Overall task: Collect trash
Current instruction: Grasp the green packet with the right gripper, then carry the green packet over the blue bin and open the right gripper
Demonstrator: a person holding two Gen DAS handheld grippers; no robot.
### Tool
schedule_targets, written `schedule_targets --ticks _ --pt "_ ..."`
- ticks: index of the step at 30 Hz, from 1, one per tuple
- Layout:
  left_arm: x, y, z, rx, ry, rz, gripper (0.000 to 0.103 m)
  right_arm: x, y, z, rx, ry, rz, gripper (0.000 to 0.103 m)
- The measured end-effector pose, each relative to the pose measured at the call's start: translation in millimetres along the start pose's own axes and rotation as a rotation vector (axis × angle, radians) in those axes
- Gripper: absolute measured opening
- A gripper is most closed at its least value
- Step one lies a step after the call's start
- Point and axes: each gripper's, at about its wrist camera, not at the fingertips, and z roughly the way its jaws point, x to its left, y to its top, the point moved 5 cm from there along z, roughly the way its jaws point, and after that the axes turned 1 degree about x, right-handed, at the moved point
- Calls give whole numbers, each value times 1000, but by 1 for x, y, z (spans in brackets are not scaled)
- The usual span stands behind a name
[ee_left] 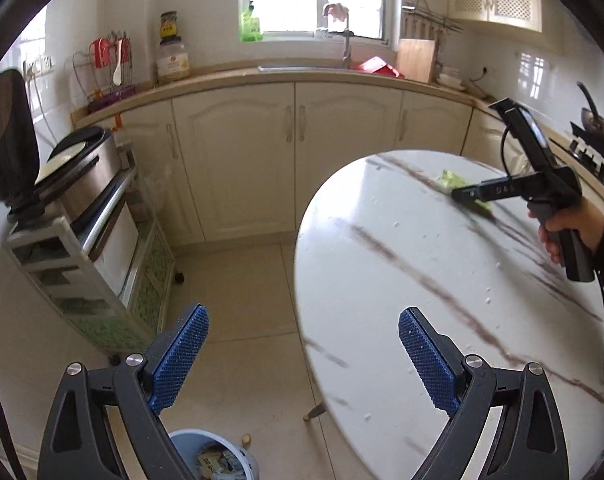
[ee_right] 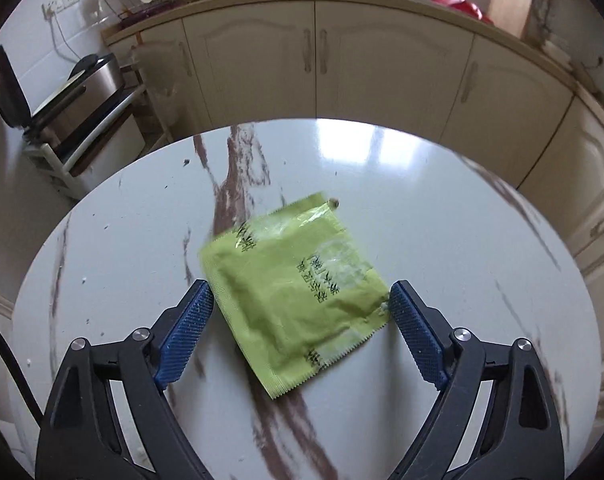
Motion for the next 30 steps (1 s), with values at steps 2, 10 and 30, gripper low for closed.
schedule_targets --ticks 2,10,30 --pt "10 -5 6 11 22 -2 93 2 0 1 7 -16 -32 89" --pt "69 -68 1 91 111 -109 93 6 1 -3 25 -19 -16 56" --pt "228 -311 2 372 282 -505 93 254 -70 -151 -339 187 -136 13"
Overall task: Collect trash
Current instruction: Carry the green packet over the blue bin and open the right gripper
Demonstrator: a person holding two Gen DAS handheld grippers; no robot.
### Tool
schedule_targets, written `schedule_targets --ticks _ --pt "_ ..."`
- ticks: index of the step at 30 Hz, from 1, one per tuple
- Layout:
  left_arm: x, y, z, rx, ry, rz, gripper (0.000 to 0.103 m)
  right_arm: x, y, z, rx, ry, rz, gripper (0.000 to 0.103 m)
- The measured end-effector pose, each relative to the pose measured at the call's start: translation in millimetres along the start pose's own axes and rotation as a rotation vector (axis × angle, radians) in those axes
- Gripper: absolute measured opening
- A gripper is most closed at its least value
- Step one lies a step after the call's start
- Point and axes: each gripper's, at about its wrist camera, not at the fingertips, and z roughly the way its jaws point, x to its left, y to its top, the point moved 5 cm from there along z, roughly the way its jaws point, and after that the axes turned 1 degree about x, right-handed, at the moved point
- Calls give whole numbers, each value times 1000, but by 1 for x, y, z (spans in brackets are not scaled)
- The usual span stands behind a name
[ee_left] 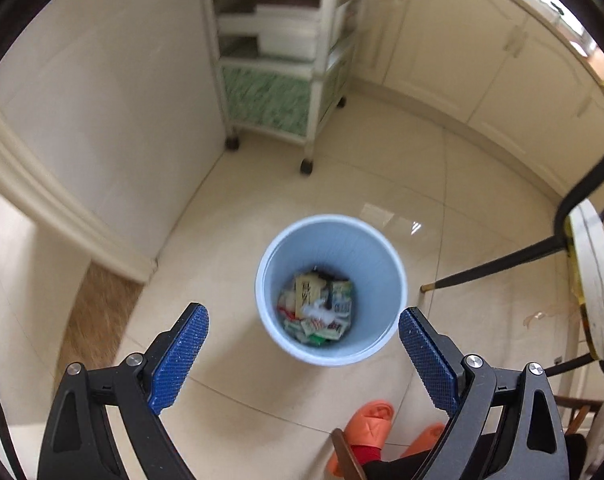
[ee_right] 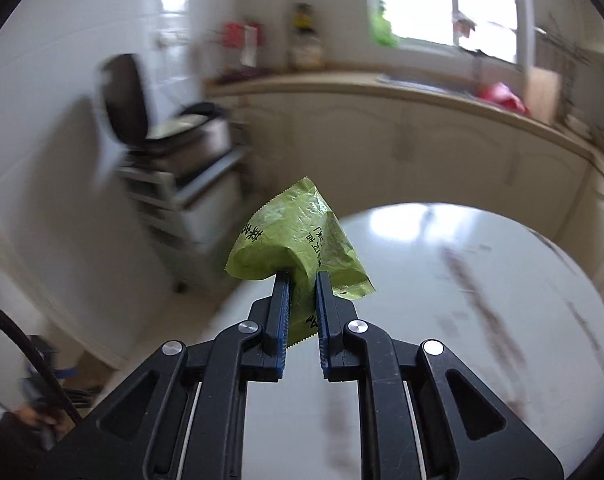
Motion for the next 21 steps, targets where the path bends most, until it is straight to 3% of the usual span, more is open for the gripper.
schedule_targets --ticks 3,8,12,16,19,20,21 --pt "13 -7 34 37 -15 -45 93 87 -21 11 -8 141 -45 13" --pt "40 -8 122 155 0 -84 93 177 -85 90 129 313 -59 13" --pt "45 -10 196 243 18 -107 92 195 -153 180 311 362 -62 13" --pt "48 -8 271 329 34 -143 89 179 -222 257 480 403 -17 13" --pt "51 -5 317 386 51 -168 76 174 -260 298 573 438 -20 13" --pt "51 -6 329 393 57 -167 67 173 -271 312 599 445 -20 13" --pt "52 -4 344 409 71 -168 51 172 -280 322 619 455 -14 13"
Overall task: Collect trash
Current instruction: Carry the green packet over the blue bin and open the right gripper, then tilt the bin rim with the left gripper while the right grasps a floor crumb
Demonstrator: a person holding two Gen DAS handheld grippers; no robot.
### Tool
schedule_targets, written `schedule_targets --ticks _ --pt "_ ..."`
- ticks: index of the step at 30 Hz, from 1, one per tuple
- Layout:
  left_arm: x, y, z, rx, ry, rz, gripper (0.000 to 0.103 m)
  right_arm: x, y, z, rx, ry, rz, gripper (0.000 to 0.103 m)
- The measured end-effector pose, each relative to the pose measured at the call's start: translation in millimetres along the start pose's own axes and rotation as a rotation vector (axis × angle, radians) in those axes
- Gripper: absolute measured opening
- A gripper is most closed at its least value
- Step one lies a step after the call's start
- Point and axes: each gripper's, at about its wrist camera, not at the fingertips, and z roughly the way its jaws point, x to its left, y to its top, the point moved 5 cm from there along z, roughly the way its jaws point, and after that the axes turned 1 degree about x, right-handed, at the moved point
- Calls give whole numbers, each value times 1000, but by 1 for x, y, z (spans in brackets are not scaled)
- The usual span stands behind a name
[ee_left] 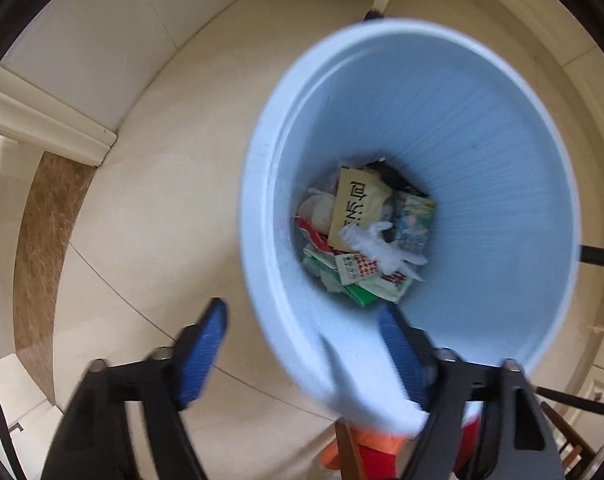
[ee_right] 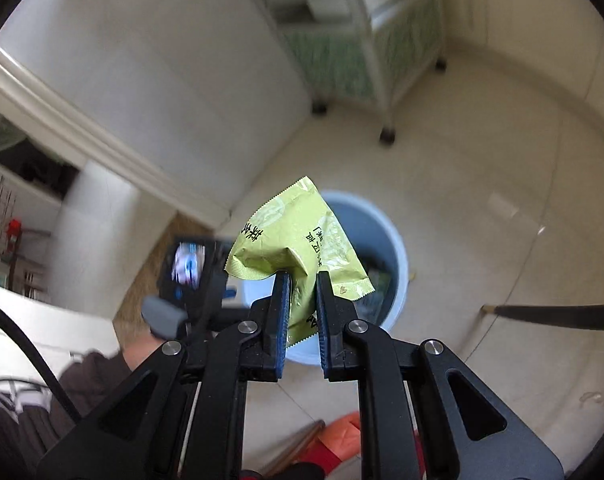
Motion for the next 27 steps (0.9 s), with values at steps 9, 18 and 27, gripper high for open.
schedule_targets --ticks 9,18,27 --pt "23 28 40 -31 -2 -100 14 -28 -22 68 108 54 11 13" --pt "72 27 55 -38 15 -165 12 3 -39 121 220 161 -20 37" --pt "124 15 71 -38 21 -283 12 -68 -12 84 9 185 126 63"
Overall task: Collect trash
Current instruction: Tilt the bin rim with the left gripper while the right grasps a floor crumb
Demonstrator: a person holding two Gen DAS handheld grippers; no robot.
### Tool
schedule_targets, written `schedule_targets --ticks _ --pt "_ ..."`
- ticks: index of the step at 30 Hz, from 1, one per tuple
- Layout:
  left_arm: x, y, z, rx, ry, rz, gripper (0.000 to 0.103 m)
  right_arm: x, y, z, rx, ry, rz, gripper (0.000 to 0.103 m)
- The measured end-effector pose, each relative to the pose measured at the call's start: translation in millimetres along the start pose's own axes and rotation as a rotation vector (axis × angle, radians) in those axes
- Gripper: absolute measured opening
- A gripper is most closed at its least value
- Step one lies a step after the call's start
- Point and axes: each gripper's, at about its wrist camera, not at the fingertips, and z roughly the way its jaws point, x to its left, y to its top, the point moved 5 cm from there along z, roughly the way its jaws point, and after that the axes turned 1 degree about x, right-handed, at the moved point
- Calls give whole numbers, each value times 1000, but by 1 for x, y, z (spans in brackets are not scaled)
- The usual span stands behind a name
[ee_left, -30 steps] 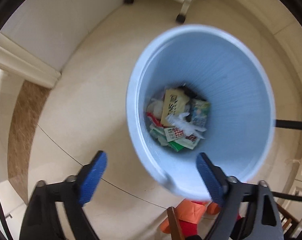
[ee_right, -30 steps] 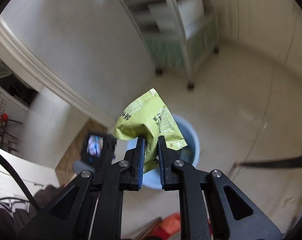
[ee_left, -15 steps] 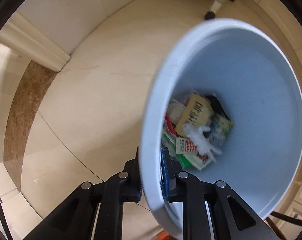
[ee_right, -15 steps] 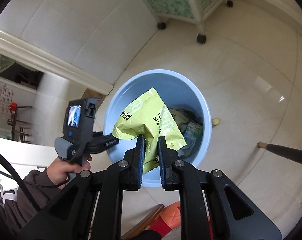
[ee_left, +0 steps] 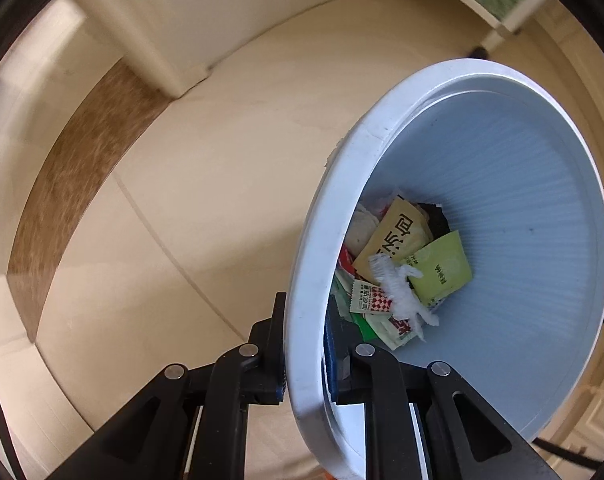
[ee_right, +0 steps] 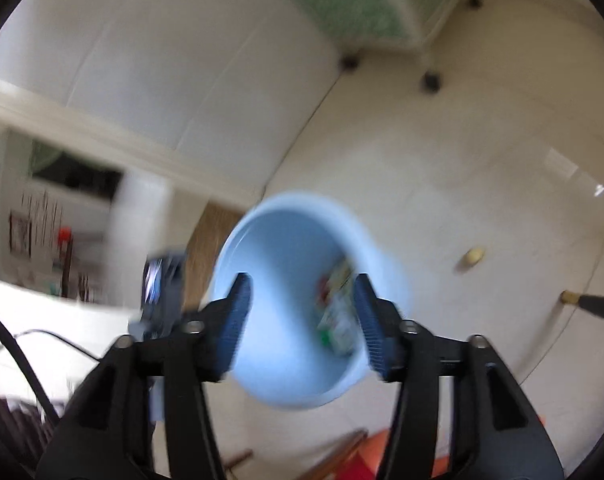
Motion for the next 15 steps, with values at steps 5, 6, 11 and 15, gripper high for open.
schedule_targets --ticks 5,6,11,15 --pt "32 -7 7 2 16 -36 13 -92 2 35 74 -281 65 62" --pt "35 -5 11 -2 10 -21 13 -110 0 48 99 -318 86 61" --pt "43 -13 12 -32 5 -18 13 -169 -14 130 221 -355 165 54" --pt "43 -23 20 -26 -1 -6 12 -186 -22 173 253 -365 189 50"
